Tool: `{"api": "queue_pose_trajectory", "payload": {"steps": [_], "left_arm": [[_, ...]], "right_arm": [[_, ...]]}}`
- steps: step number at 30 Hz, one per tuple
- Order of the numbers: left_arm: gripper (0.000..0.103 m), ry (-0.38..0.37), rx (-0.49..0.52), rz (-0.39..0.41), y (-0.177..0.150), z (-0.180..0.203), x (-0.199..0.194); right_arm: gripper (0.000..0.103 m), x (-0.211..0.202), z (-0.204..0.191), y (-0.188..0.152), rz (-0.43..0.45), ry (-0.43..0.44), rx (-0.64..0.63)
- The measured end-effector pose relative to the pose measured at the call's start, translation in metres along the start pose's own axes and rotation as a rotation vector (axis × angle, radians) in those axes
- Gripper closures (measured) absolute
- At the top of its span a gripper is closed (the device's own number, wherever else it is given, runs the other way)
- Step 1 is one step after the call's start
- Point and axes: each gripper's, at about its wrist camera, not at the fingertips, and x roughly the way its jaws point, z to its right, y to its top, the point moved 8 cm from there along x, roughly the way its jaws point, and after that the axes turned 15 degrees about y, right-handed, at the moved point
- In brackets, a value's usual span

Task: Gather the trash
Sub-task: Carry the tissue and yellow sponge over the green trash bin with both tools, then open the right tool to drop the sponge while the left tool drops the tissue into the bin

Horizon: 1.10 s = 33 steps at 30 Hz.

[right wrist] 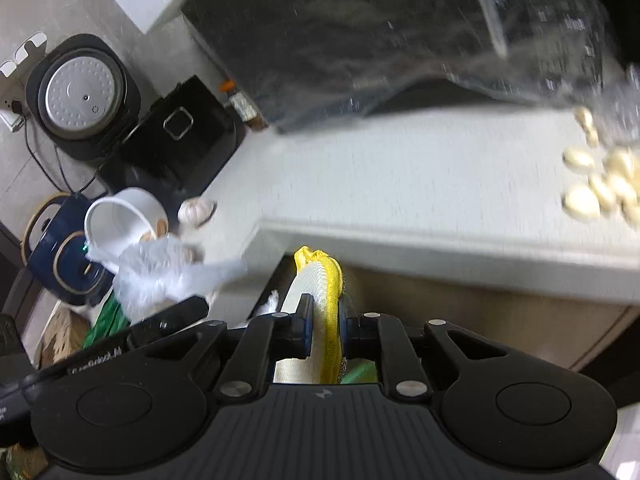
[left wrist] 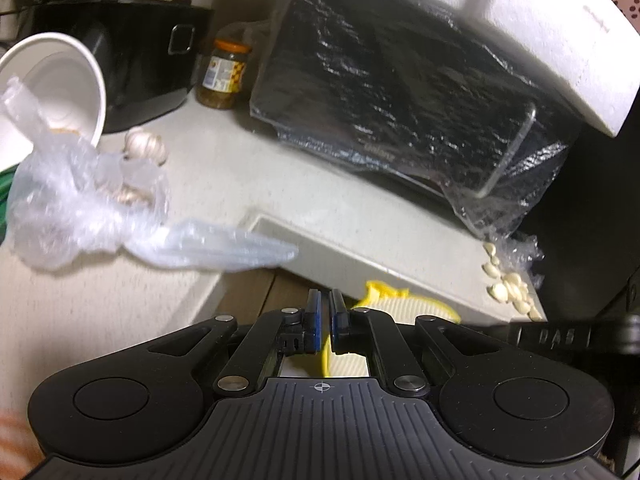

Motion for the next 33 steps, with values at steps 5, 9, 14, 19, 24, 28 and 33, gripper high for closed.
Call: {"api": "queue_pose_trajectory", "payload": {"steps": [5, 9, 14, 19, 24, 28, 33], "left_arm": [[0.096, 0.055, -0.057, -0.077, -0.032, -0.006, 0.001], [0.096, 0.107, -0.098, -0.126, -0.053, -0.016, 0.000], [0.096, 0.158, -0.139, -0.141, -0.069, -0.030, -0.013], [0.093, 0.137, -0.237, -0.087, -0.060, -0.057, -0.042], [0.089, 0.238, -0.286, -0.007, -0.048, -0.105, -0.067], [0.089, 0.263, -0.376, 0.015, -0.052, -0.137, -0.073], [0.089, 0.298, -0.442, -0.089, -0.059, -0.154, -0.067]], "right_arm": [[0.090, 0.004, 0.023, -0.033, -0.095, -0.014, -0.001], [0.090, 0.006, 0.050, -0.051, -0.117, -0.032, 0.015], [0.090, 0.024, 0.087, -0.073, -0.193, -0.082, 0.014], [0.091, 0.077, 0.135, -0.112, -0.303, -0.138, 0.135], [0.090, 0.152, 0.187, -0.174, -0.366, -0.208, 0.287], [0.088, 0.199, 0.227, -0.212, -0.394, -0.270, 0.415], [0.077, 0.181, 0.229, -0.213, -0.394, -0.283, 0.471]]}}
